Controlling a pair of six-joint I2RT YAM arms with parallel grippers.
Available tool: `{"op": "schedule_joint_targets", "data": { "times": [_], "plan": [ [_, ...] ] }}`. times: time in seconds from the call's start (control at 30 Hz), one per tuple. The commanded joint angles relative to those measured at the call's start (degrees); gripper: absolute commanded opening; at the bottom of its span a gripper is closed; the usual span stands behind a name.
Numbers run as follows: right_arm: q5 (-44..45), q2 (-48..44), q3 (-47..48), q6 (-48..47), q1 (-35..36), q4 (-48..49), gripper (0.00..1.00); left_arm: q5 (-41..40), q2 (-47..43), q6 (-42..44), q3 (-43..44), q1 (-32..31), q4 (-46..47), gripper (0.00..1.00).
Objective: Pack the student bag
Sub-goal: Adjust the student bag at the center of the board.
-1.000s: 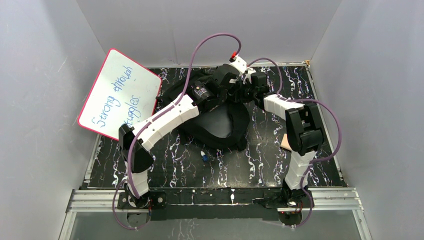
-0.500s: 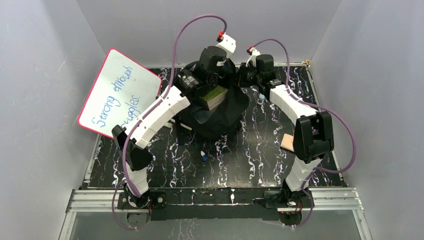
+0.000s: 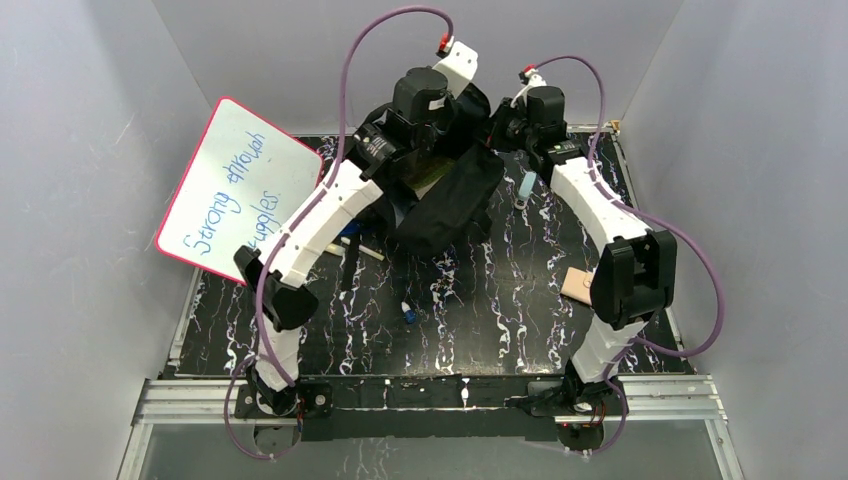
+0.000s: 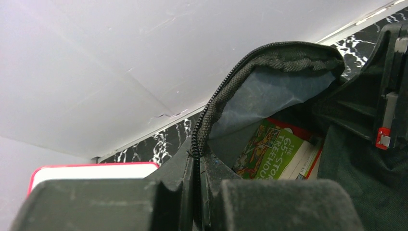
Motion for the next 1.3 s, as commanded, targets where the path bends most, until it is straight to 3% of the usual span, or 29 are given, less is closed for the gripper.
{"op": "schedule_joint_targets", "data": {
  "times": [0.0,0.3,0.83,1.13,1.27],
  "plan": [
    [2.08,-7.77,1.52,1.74,-2.96,9.15,0.0,5.51,1.84,-1.56,4.11,-0.46,2.71,0.0],
    [1.57,-12.39,-4.72,2.19,-8.39,8.13,0.0,10.3,4.31,-5.05,4.26,-0.46,0.85,0.0],
    [-8.61,-15.17,-22.65,-0.68,-8.41,5.48,0.0,13.85,-9.24,-14.08,-29.9,-0.34,5.24,0.0],
    [-7.74,-10.86,-25.0,-2.63,-6.14,5.42,0.0,14.95,-11.64,-16.36,-37.97,1.98,6.77,0.0],
    [-2.51,-11.82,-26.28,-4.77,-6.17,3.29,0.21,16.43,-11.58,-17.05,-38.78,2.1,7.14,0.0]
  ]
}}
